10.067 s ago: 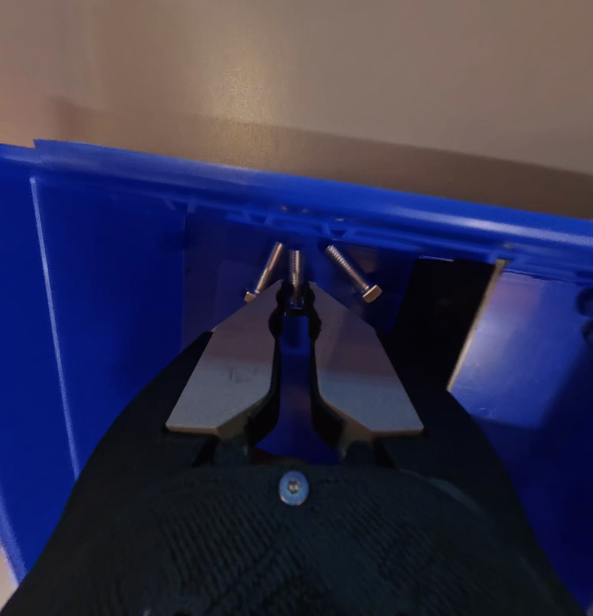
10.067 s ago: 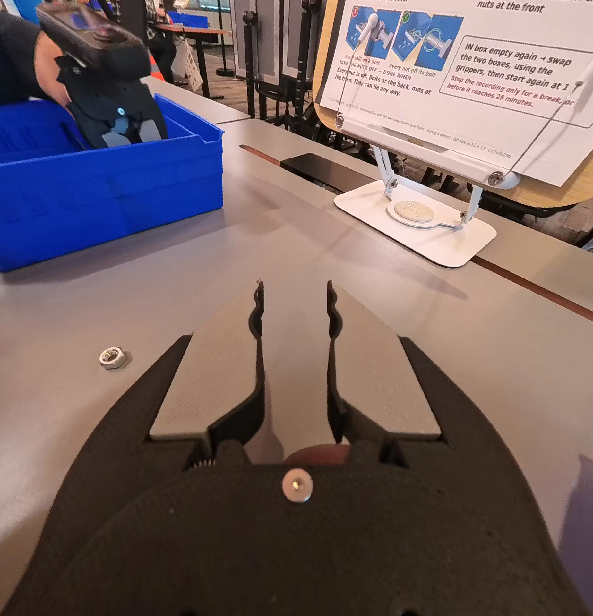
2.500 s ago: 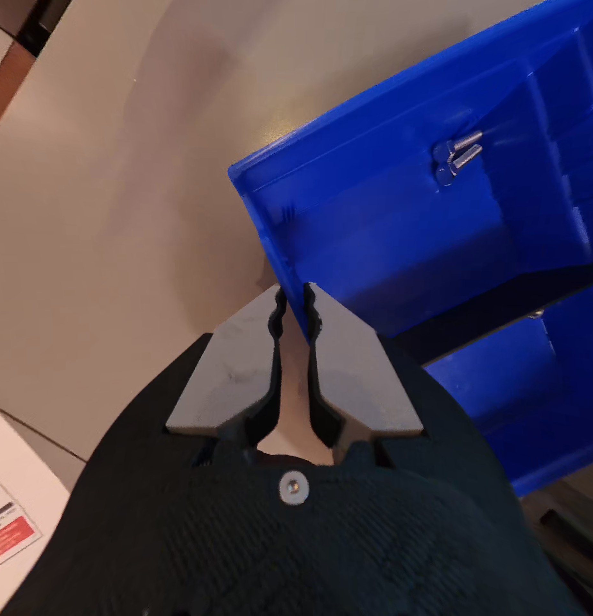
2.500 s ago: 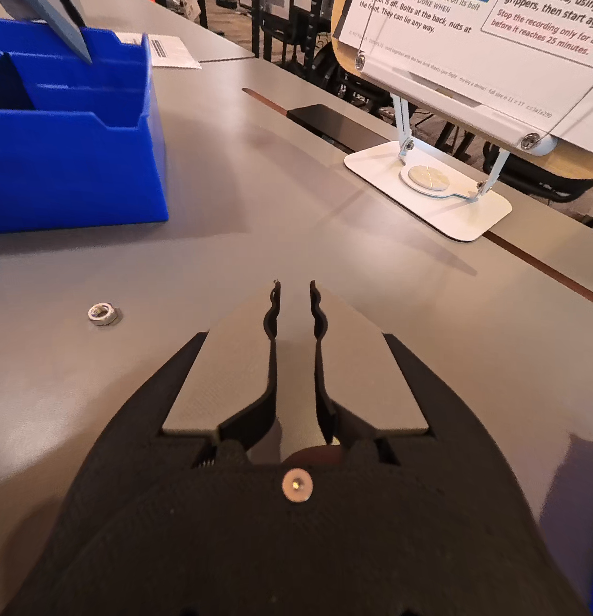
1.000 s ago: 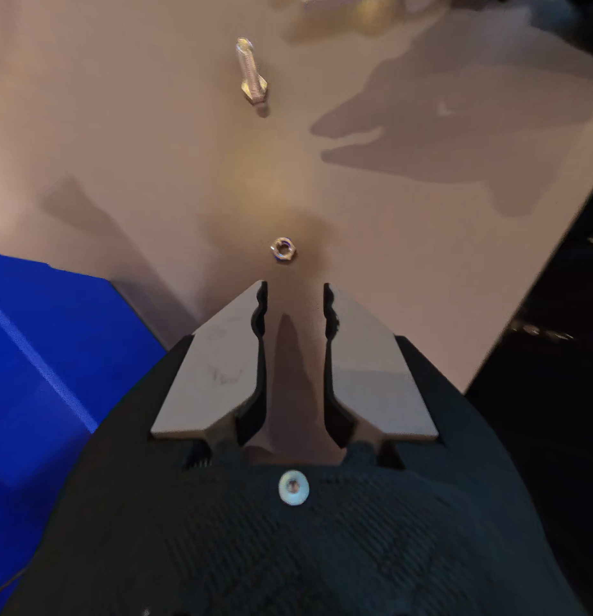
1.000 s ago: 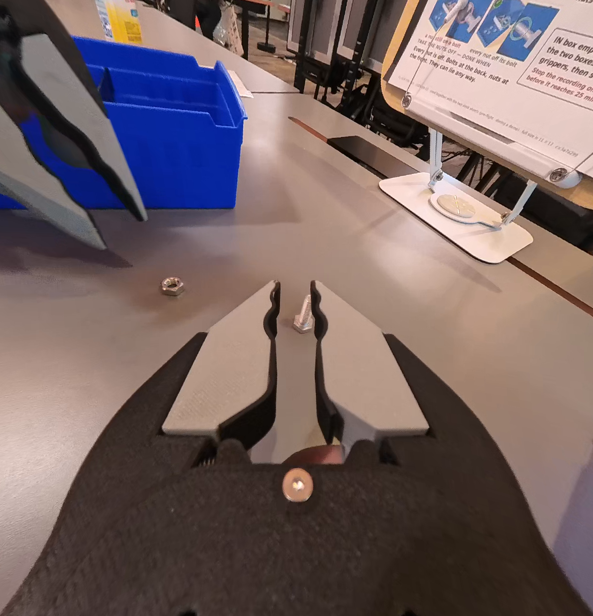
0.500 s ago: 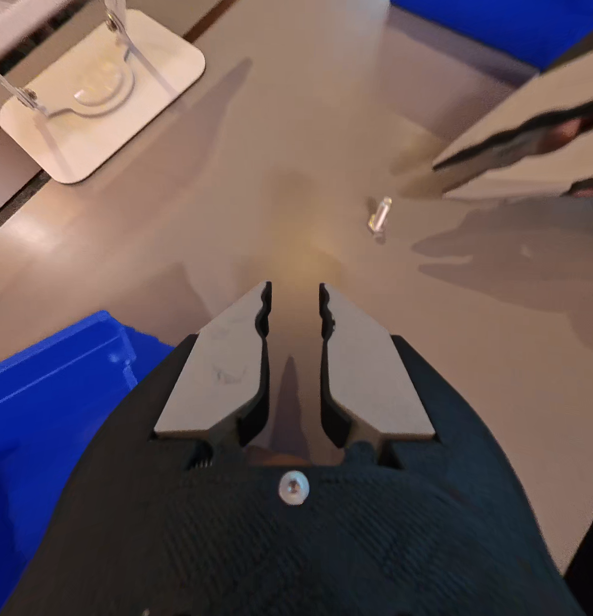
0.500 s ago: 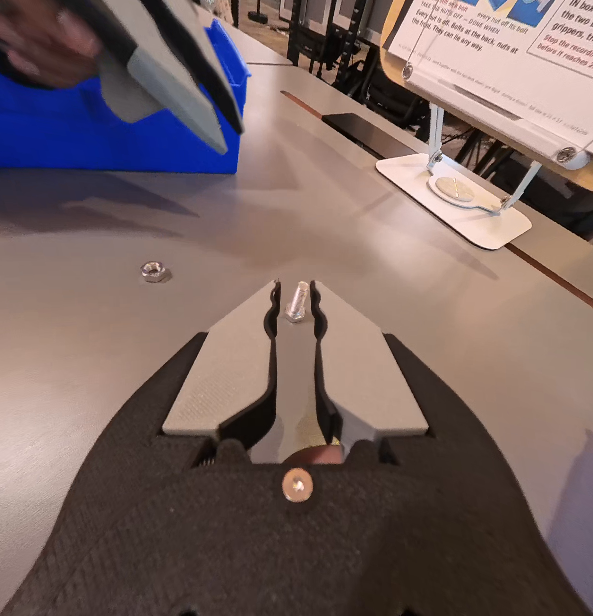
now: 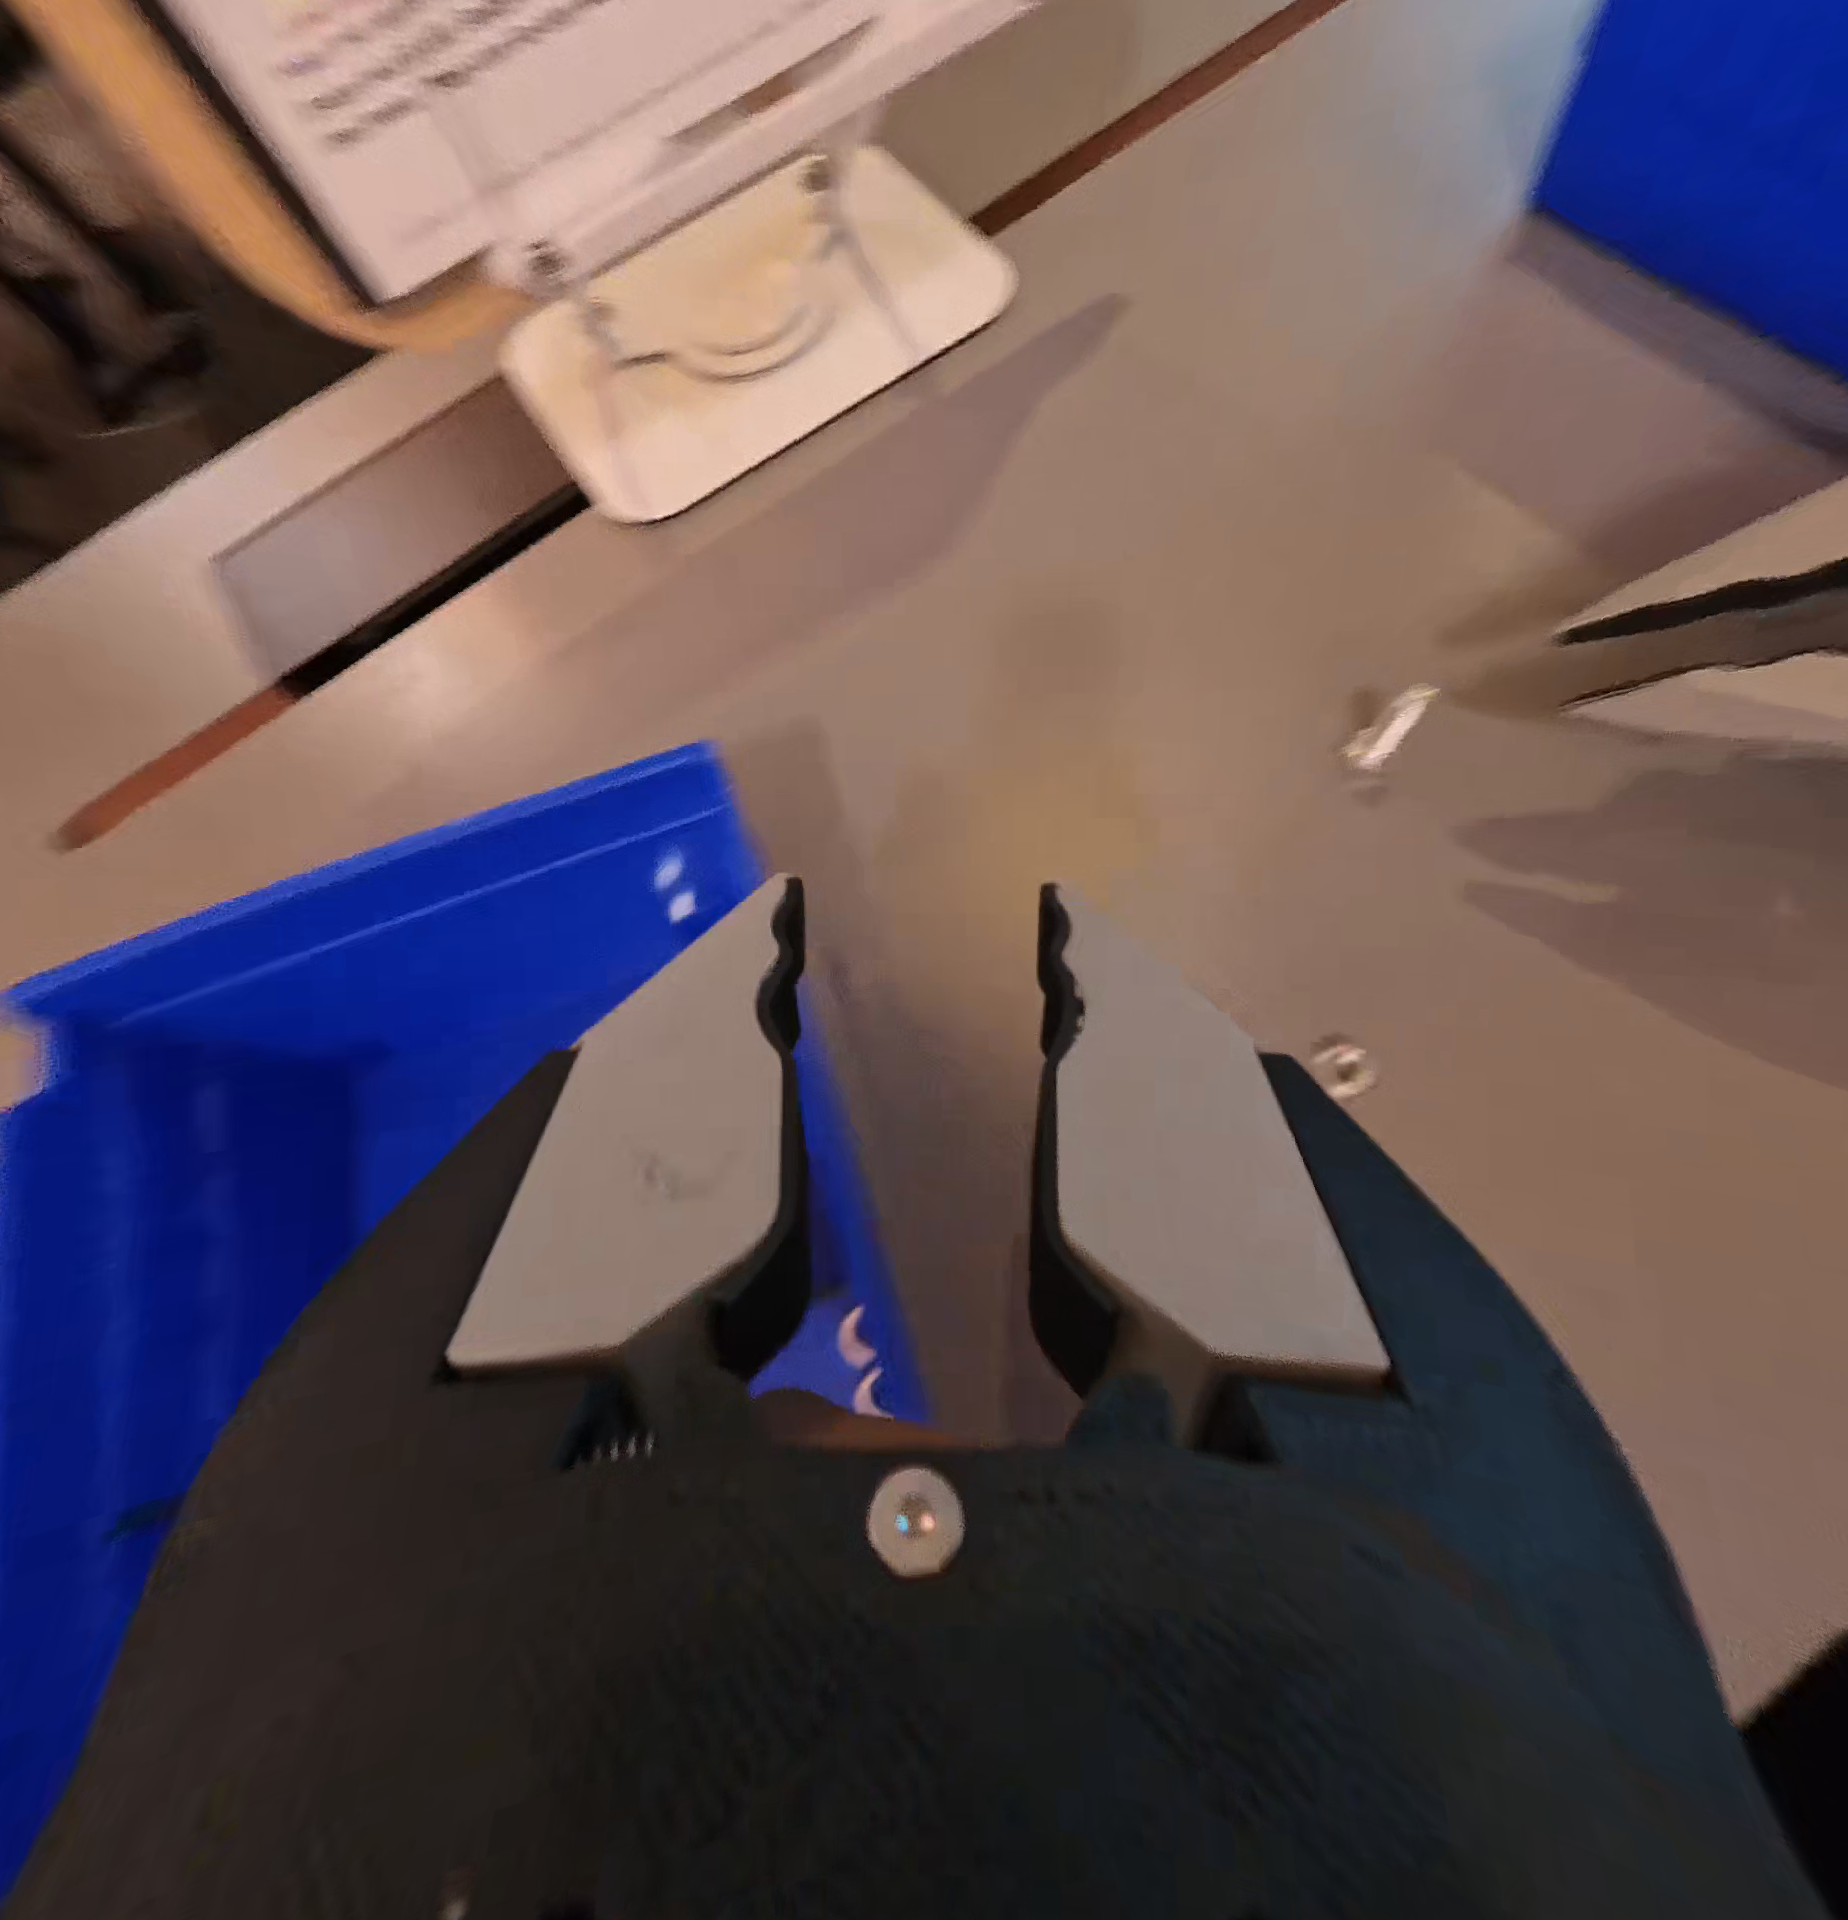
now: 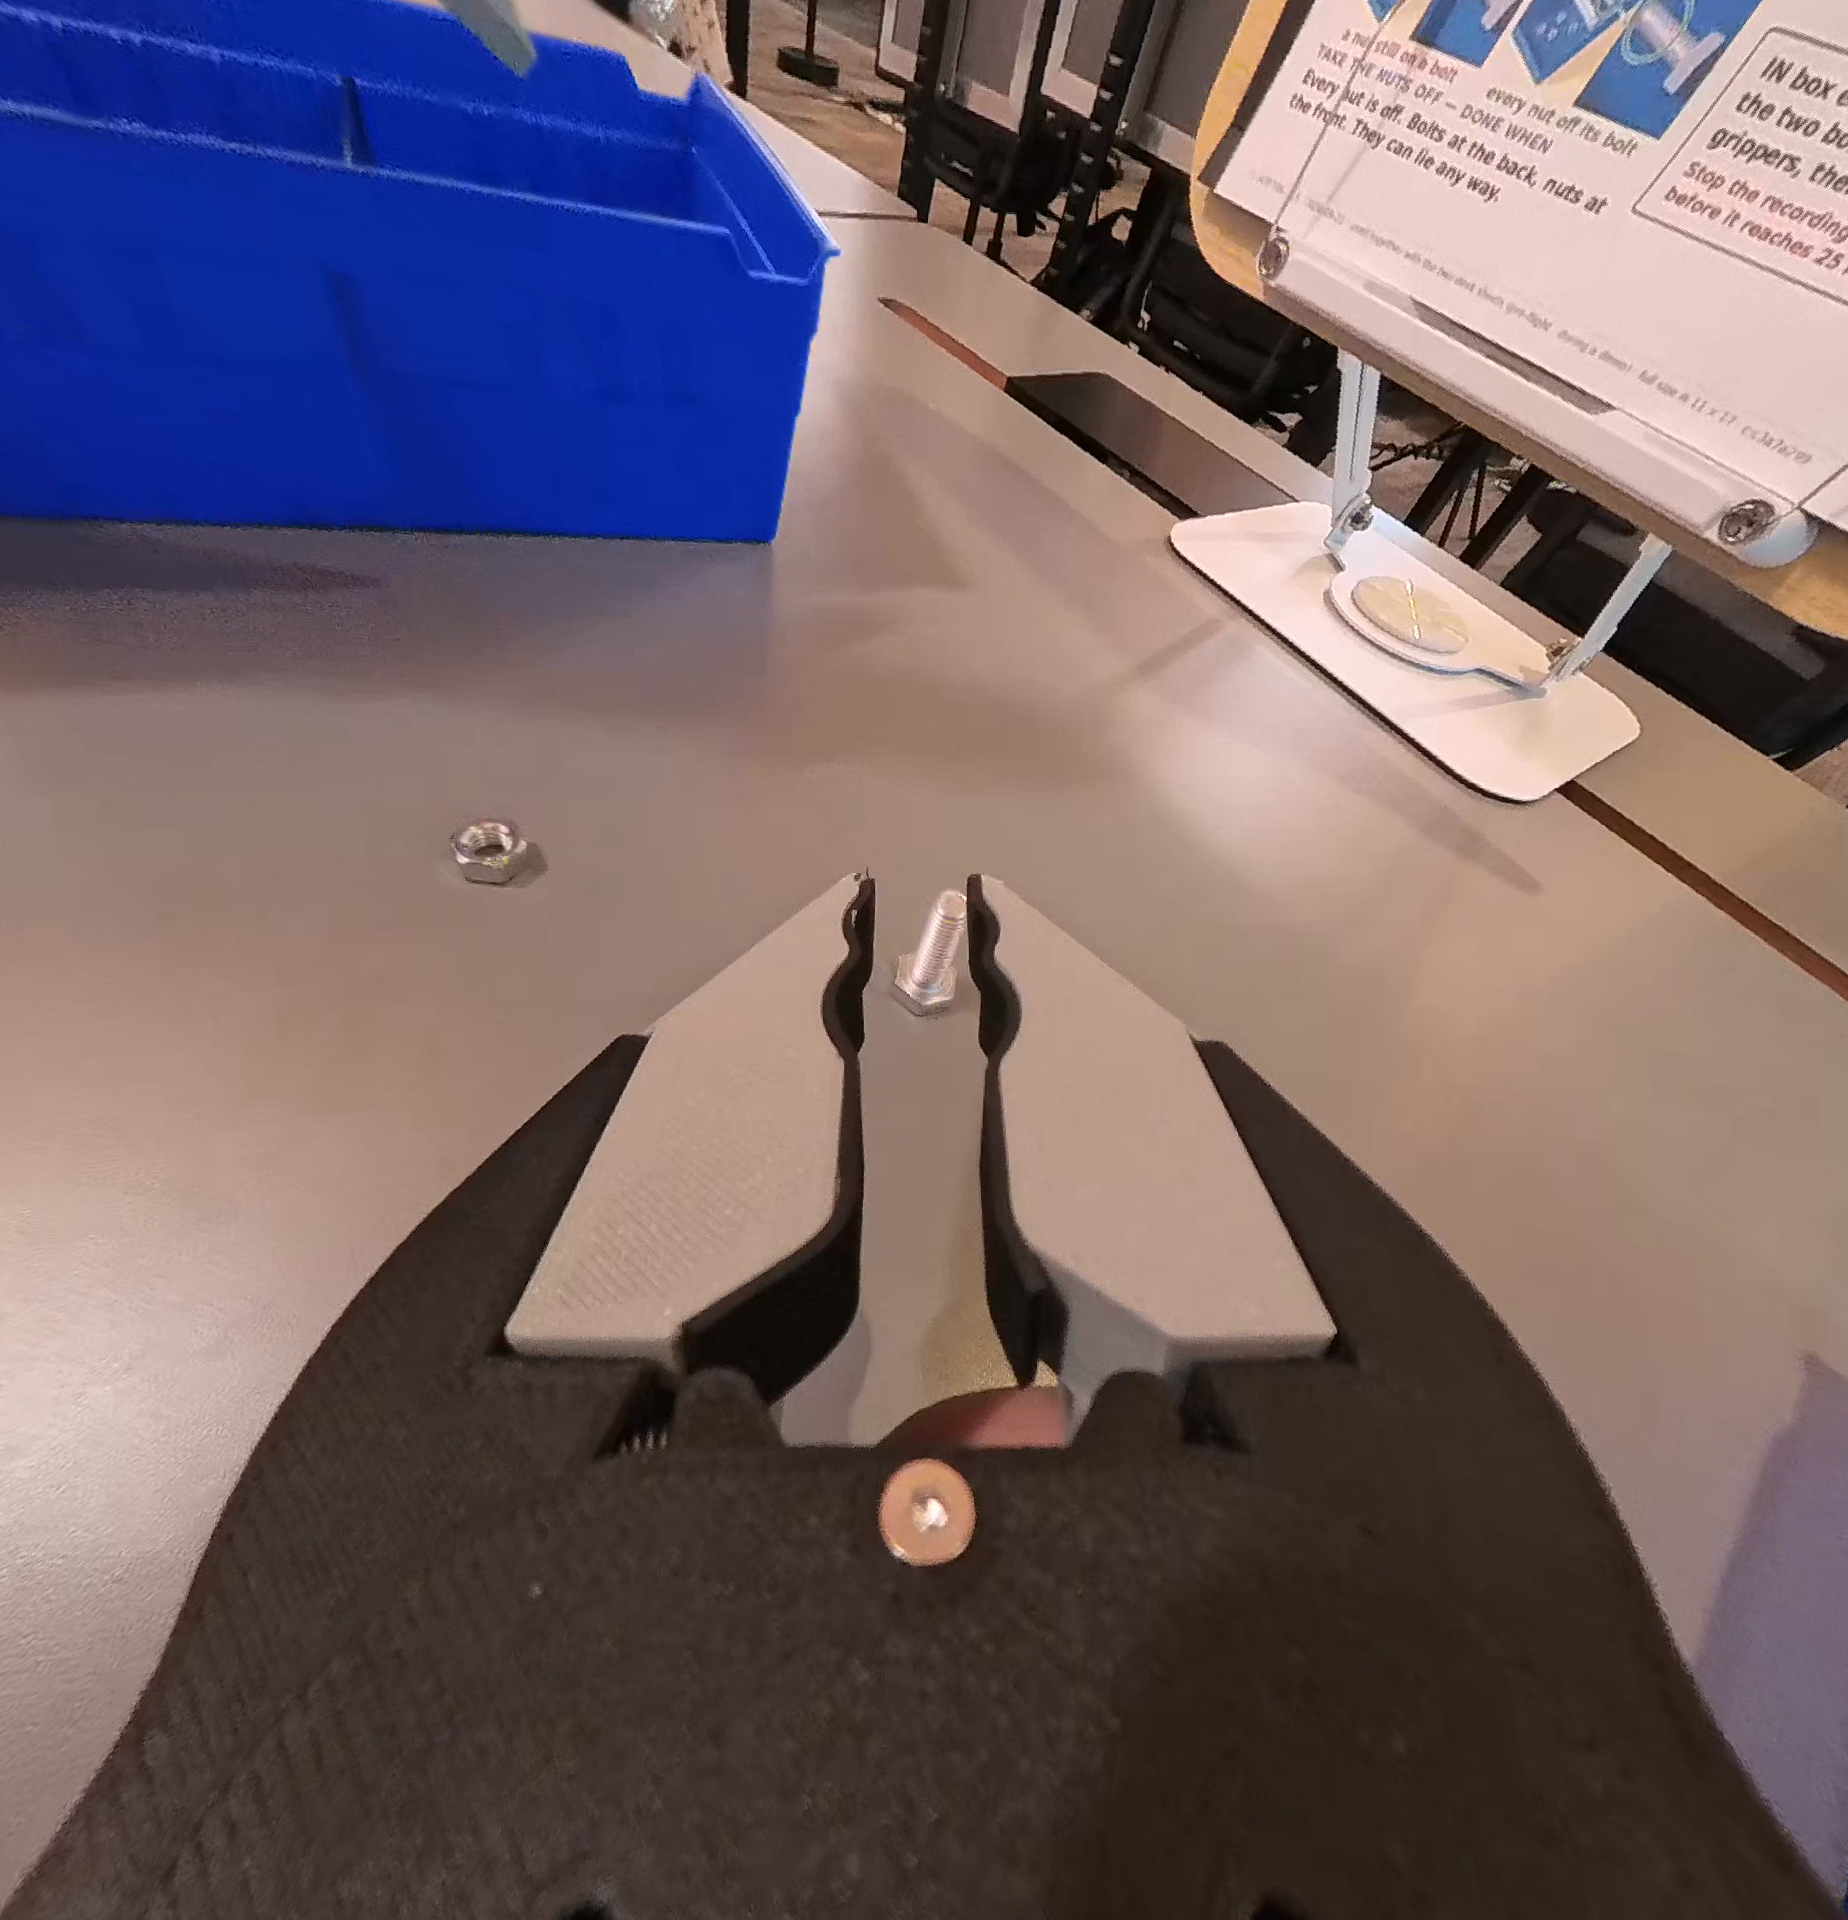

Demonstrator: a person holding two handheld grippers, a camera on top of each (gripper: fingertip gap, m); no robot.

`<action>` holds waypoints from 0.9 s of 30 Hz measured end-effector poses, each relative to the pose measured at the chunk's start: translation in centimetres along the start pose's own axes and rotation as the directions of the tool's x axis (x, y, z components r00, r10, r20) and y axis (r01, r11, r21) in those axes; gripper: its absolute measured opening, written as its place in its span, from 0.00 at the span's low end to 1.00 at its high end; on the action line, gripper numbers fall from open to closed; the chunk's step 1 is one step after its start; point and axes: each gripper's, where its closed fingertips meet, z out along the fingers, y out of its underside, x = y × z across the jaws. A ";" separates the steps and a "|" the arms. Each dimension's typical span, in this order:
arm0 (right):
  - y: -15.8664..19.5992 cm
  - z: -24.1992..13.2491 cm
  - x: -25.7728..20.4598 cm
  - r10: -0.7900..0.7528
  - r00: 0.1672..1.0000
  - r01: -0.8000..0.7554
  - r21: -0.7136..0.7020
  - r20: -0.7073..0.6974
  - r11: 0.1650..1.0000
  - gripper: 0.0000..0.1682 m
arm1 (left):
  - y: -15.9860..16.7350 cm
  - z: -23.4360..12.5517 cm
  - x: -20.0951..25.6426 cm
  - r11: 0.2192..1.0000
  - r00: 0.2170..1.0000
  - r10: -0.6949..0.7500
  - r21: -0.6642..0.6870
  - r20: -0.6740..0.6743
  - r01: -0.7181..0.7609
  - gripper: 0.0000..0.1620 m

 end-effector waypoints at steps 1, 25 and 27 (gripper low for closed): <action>-0.1 0.0 -0.1 -0.001 1.000 0.001 0.004 0.002 1.000 0.09 | 0.7 -0.7 -1.2 1.000 0.998 0.004 -0.019 0.057 -0.003 0.27; 0.5 0.2 -0.2 -0.010 1.000 0.010 -0.031 0.001 0.999 0.09 | -0.1 8.2 -7.8 0.946 0.945 -0.311 -0.065 0.103 0.318 0.16; 0.6 0.2 -0.3 -0.002 1.000 0.003 -0.036 0.008 0.999 0.09 | -0.9 6.0 -5.5 0.979 0.980 -0.198 -0.044 0.024 0.199 0.17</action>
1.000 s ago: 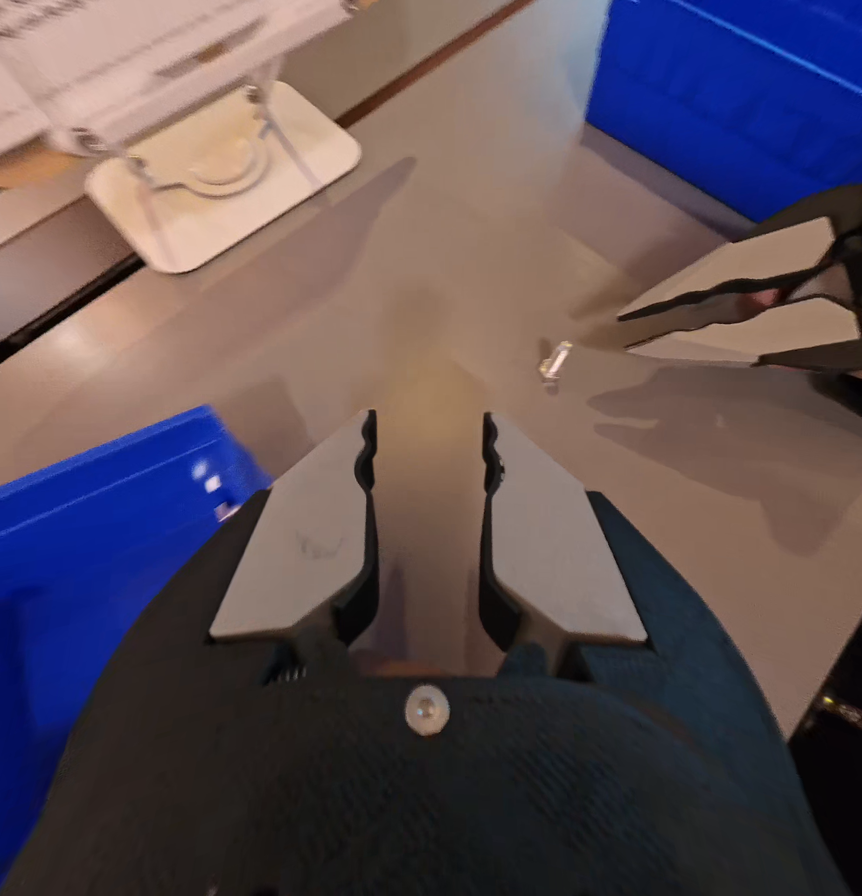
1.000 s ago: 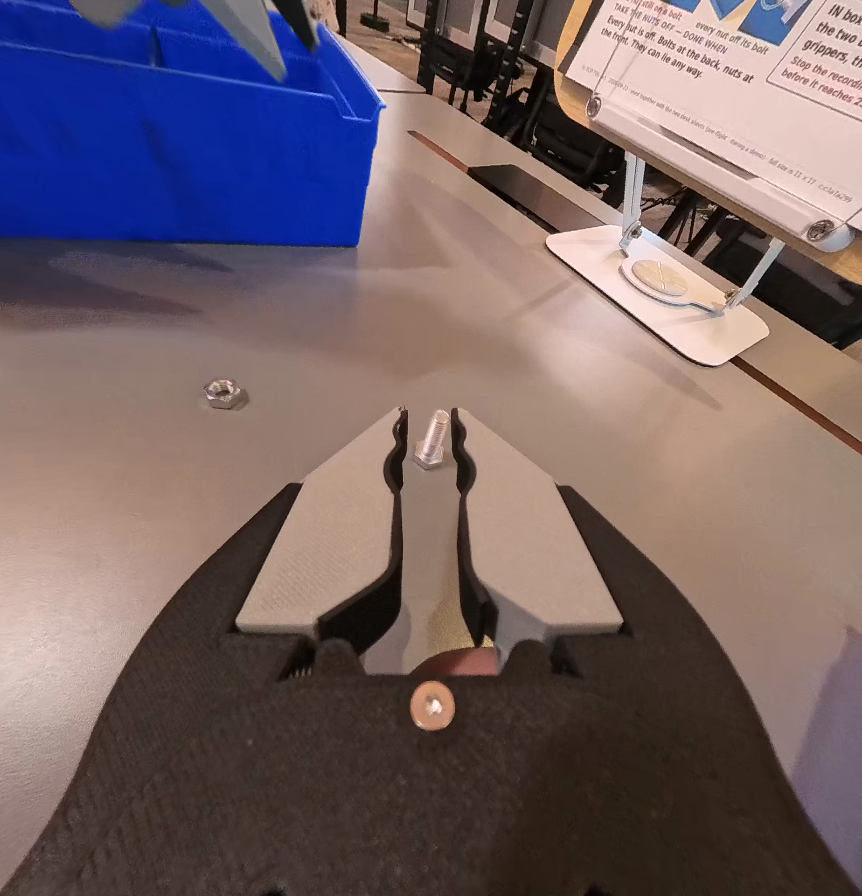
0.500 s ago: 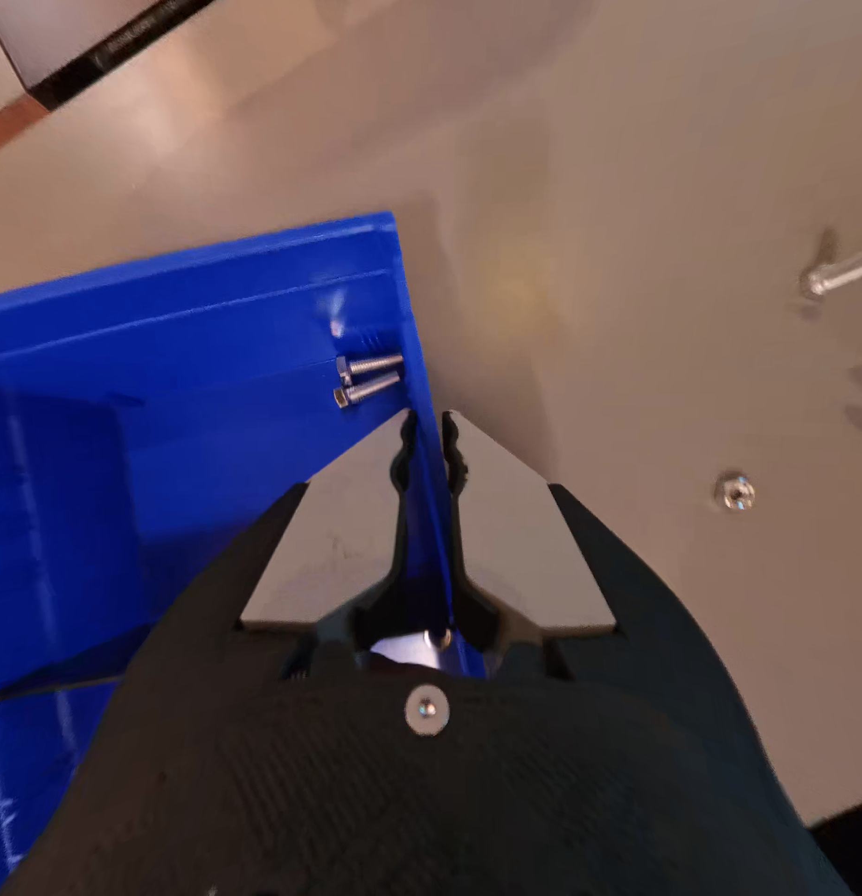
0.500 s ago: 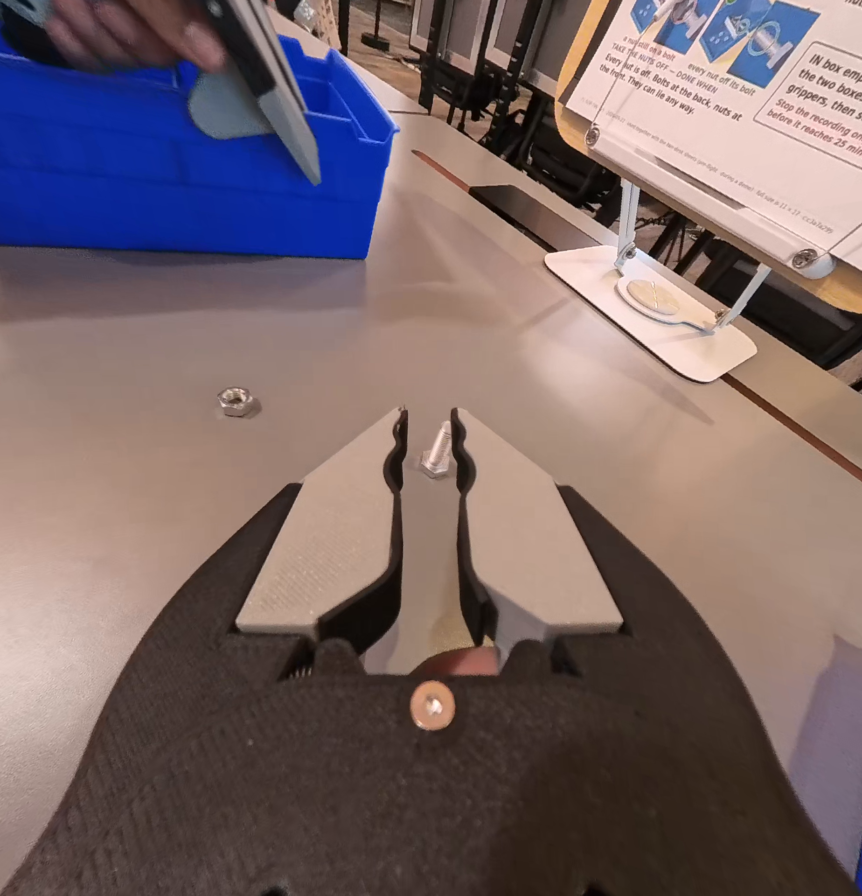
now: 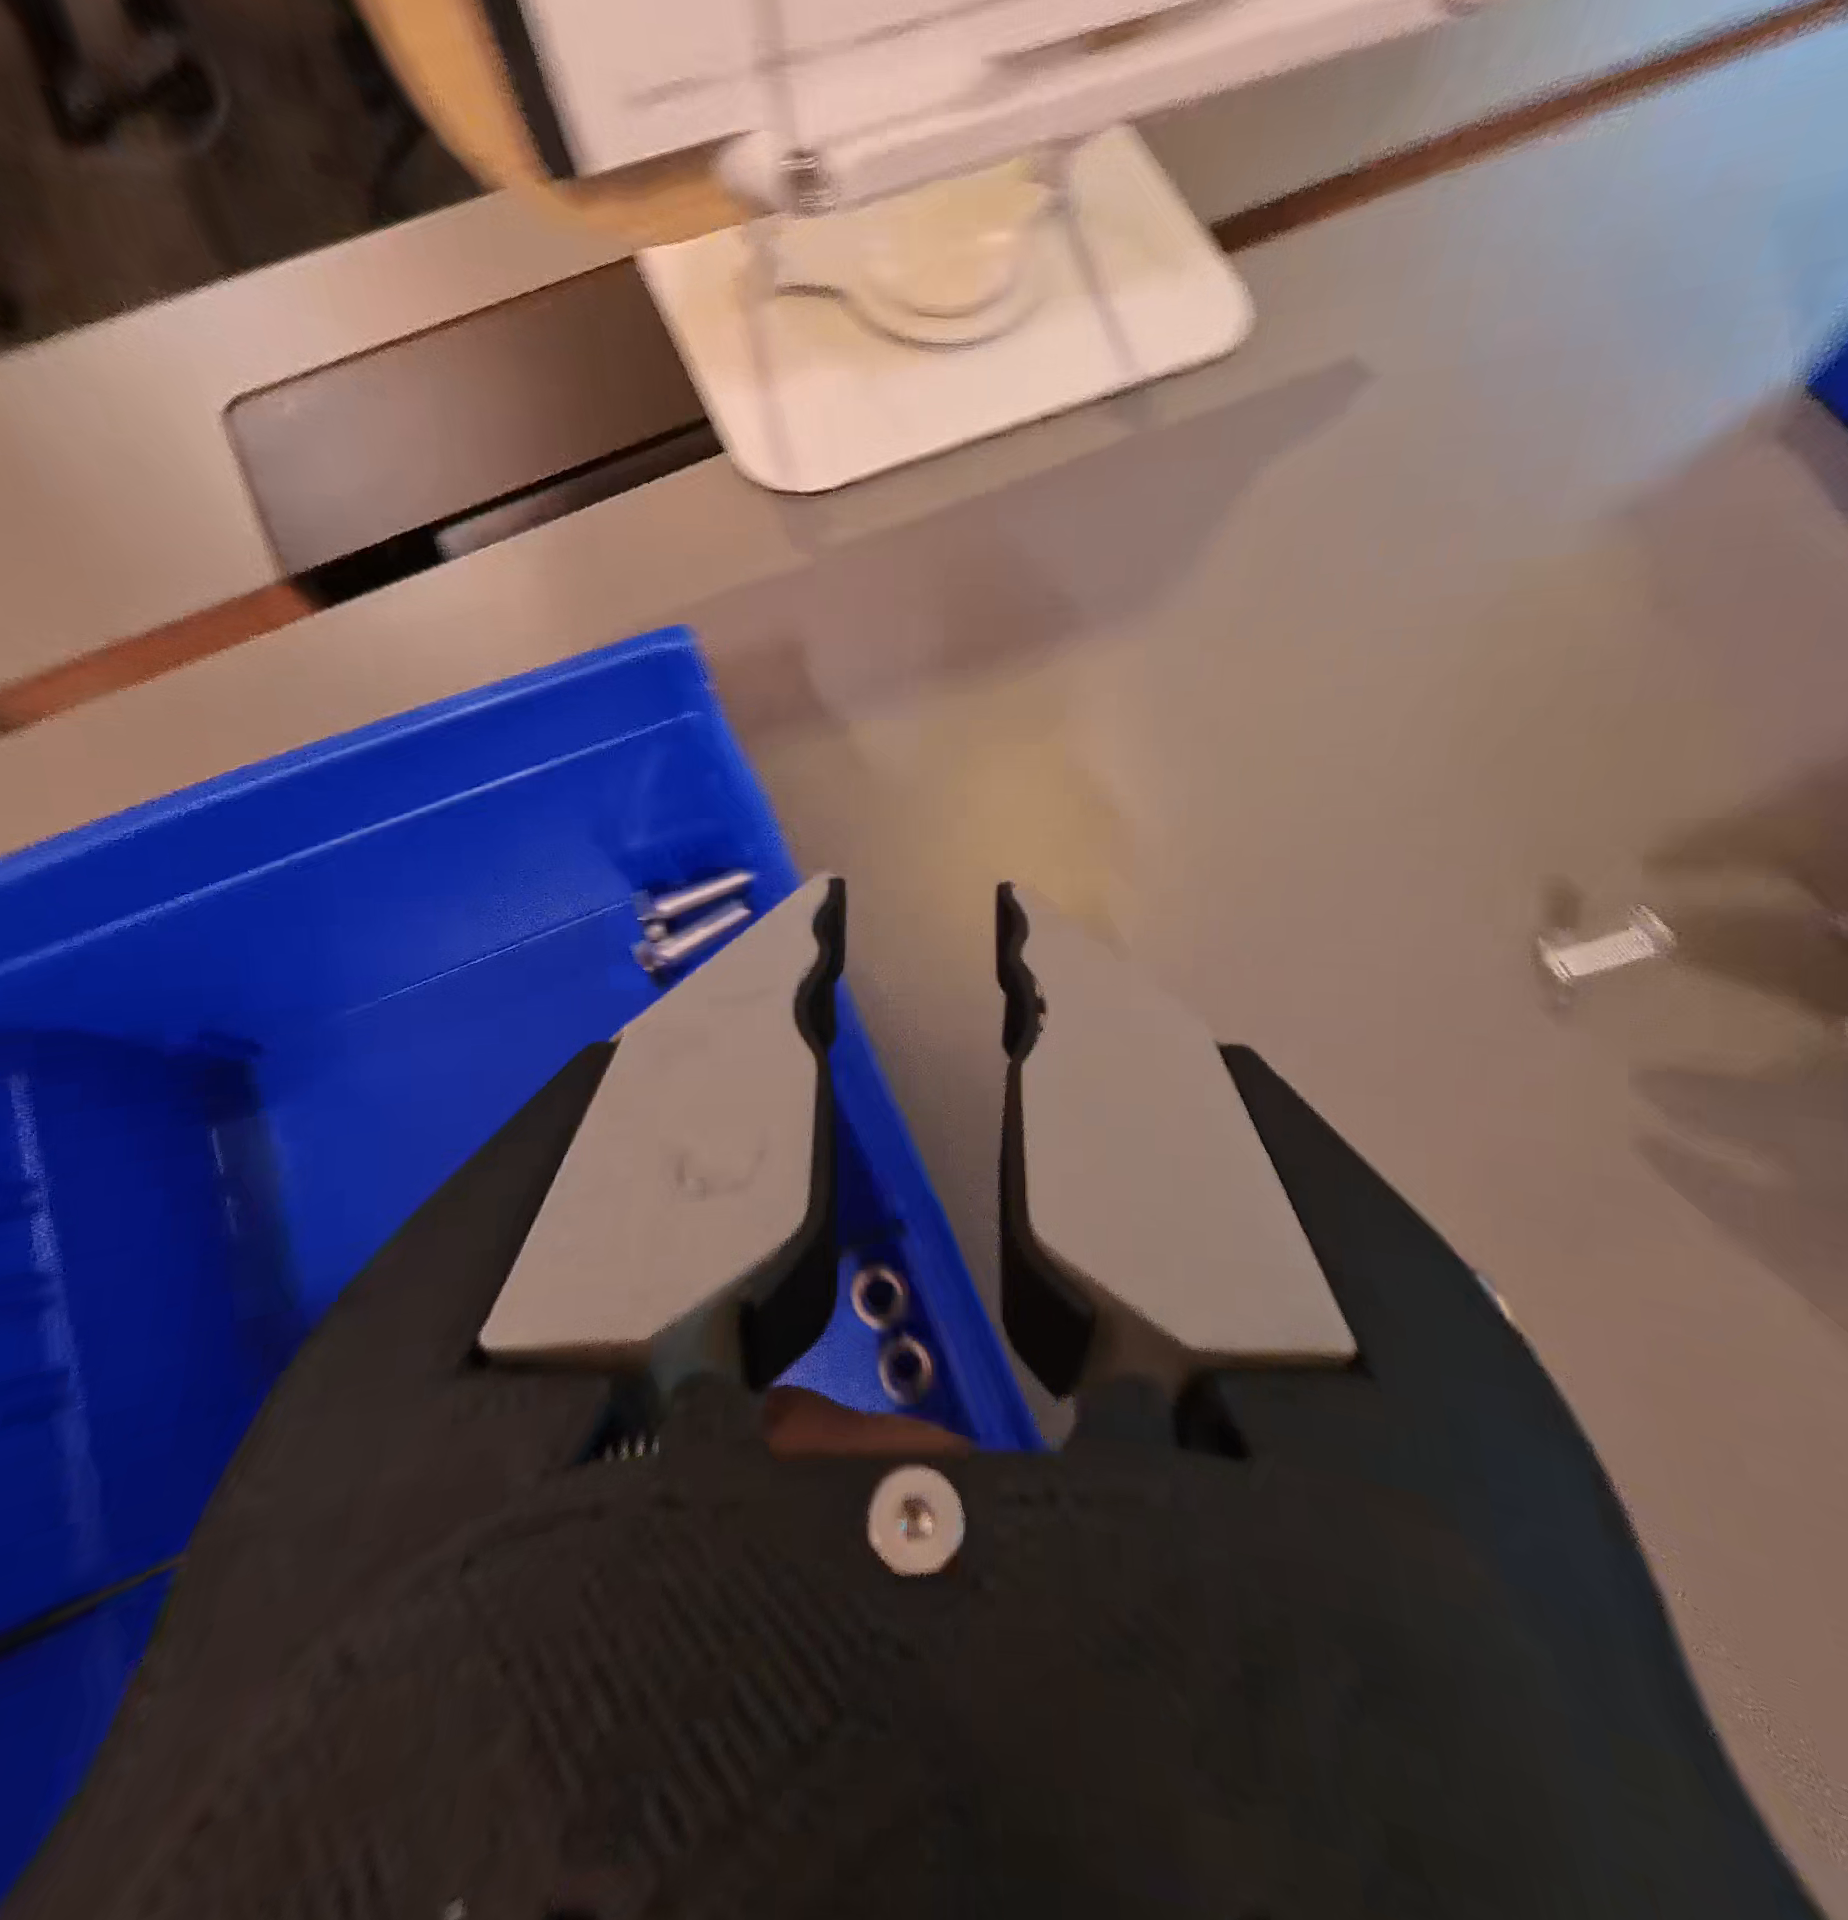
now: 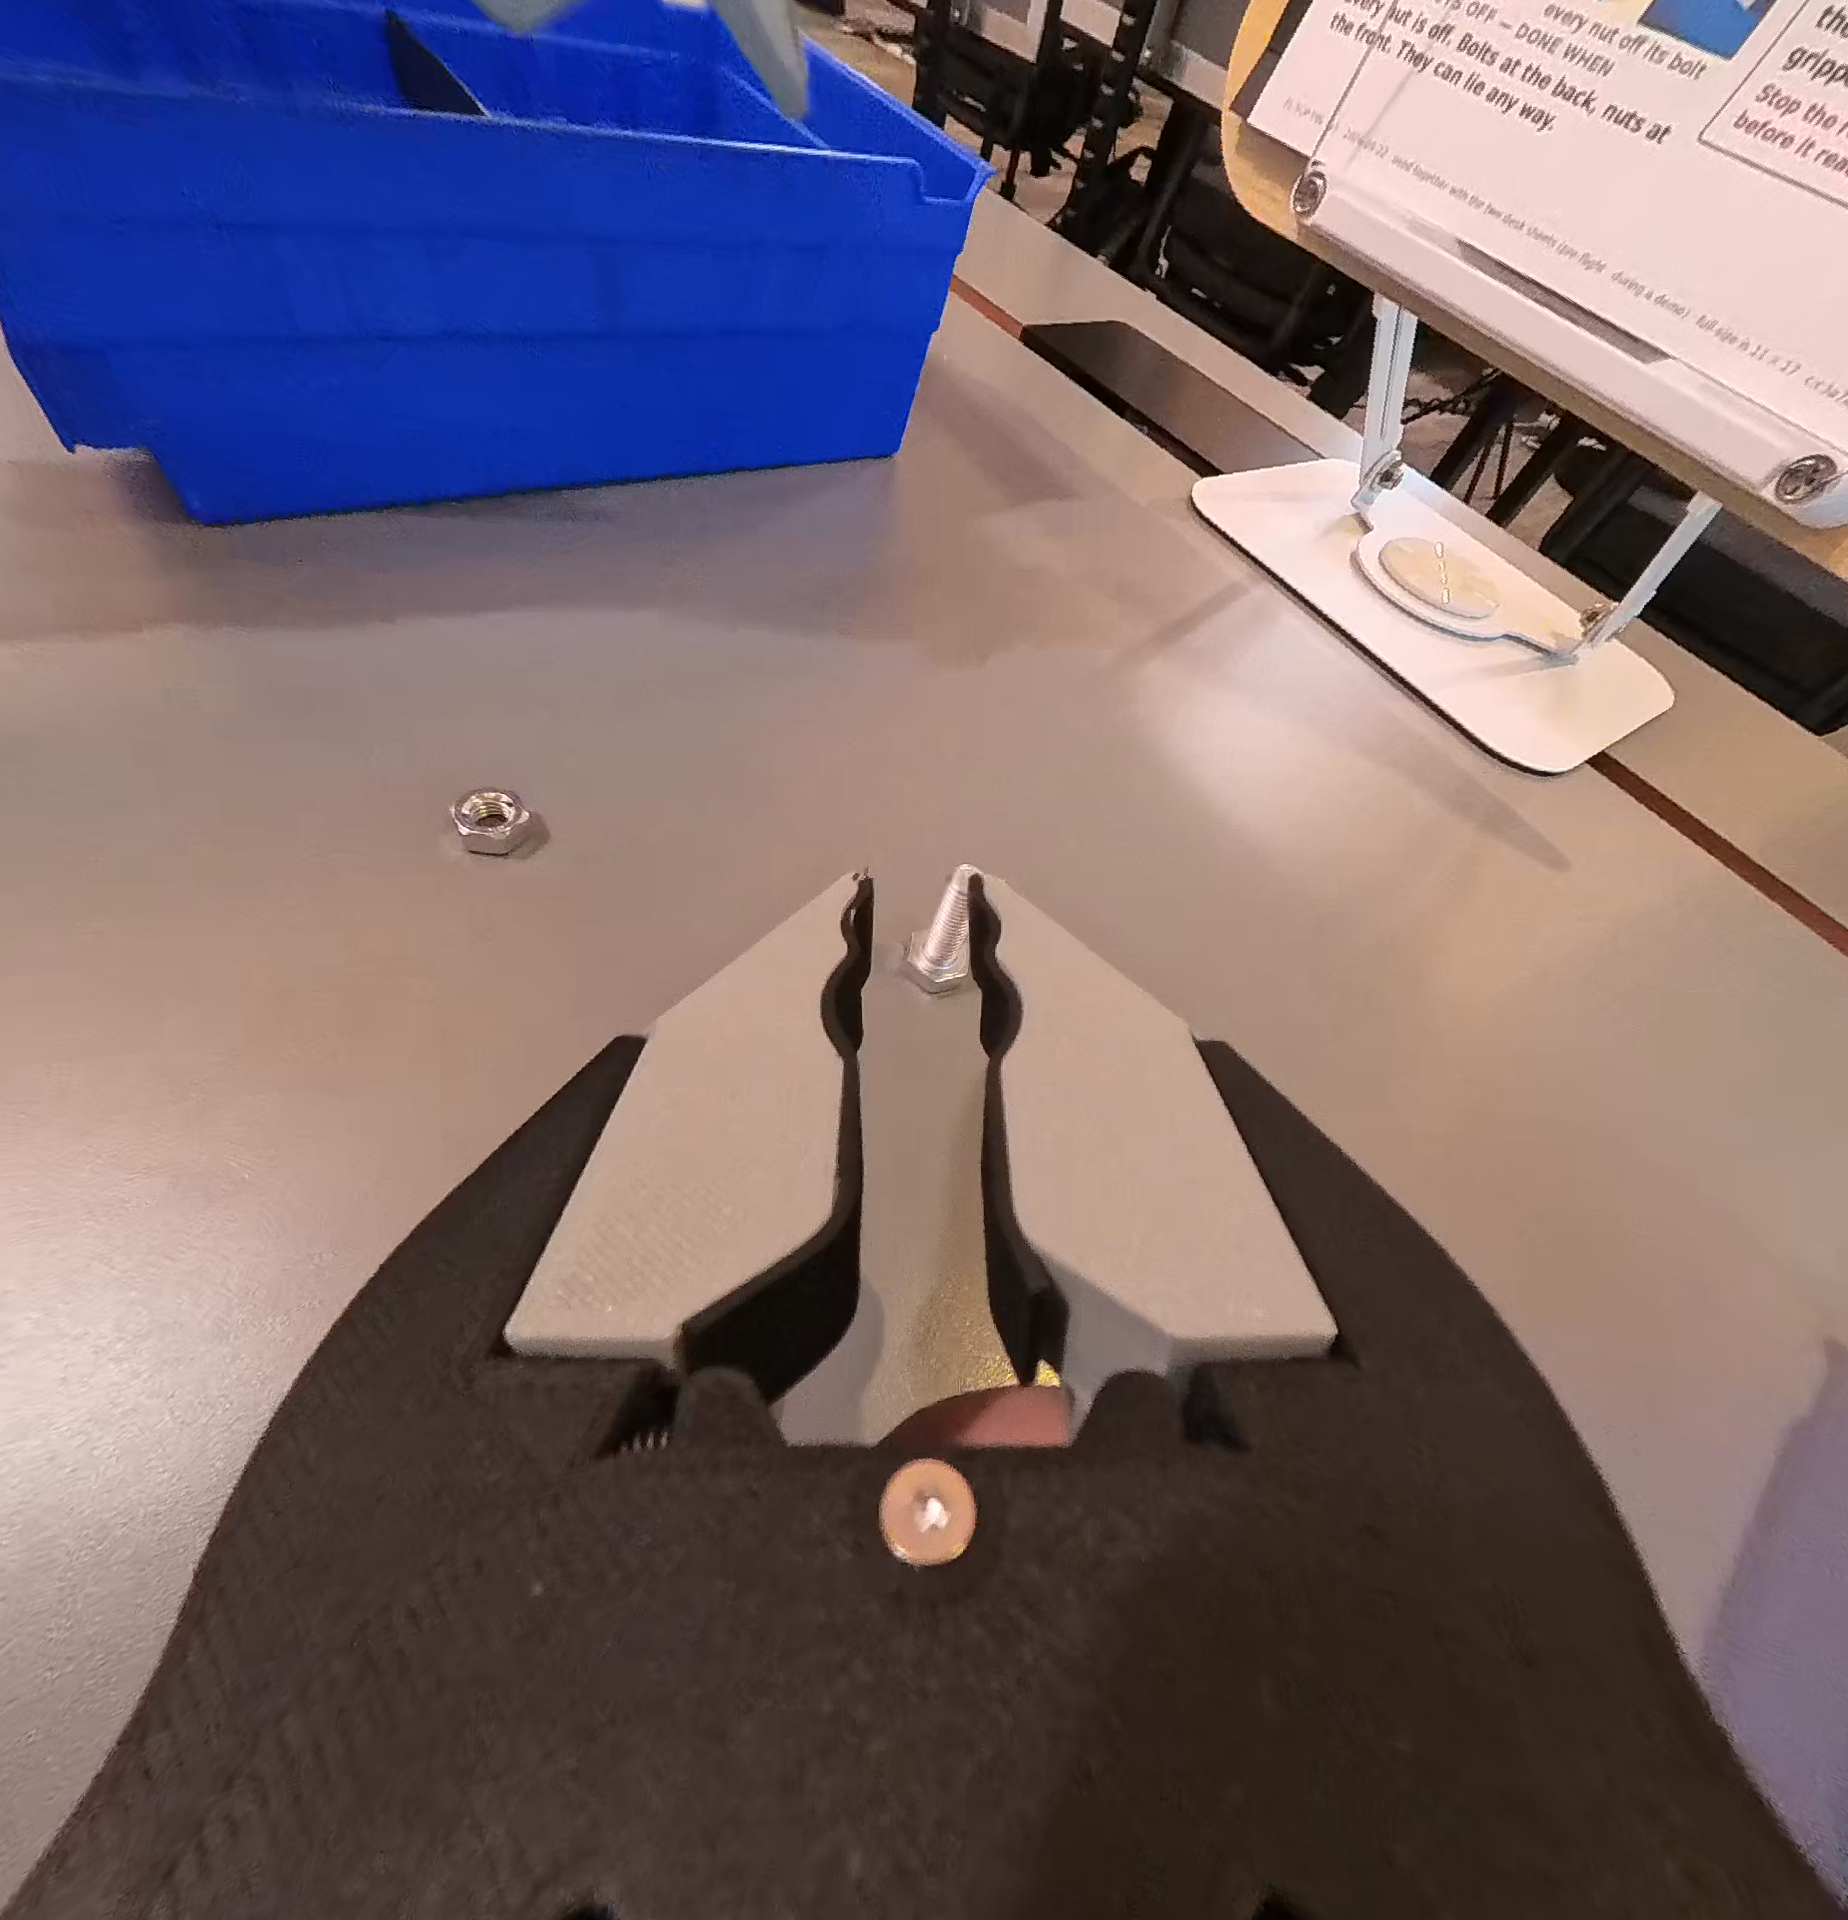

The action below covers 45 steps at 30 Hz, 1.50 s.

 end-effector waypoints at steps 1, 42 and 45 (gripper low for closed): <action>0.0 0.0 -0.1 0.002 1.000 -0.002 -0.004 0.006 1.000 0.09 | 0.4 -1.1 1.9 0.997 0.996 0.071 -0.003 -0.061 -0.071 0.17; 1.1 0.3 -4.5 0.022 0.967 -0.006 -0.066 0.253 0.998 0.12 | 13.2 0.8 19.2 0.771 0.696 0.561 -0.025 -0.448 -0.637 0.10; 1.4 0.4 -5.0 0.042 0.959 -0.019 -0.086 0.280 0.996 0.12 | 11.7 1.2 19.6 0.715 0.660 0.666 0.044 -0.348 -0.698 0.10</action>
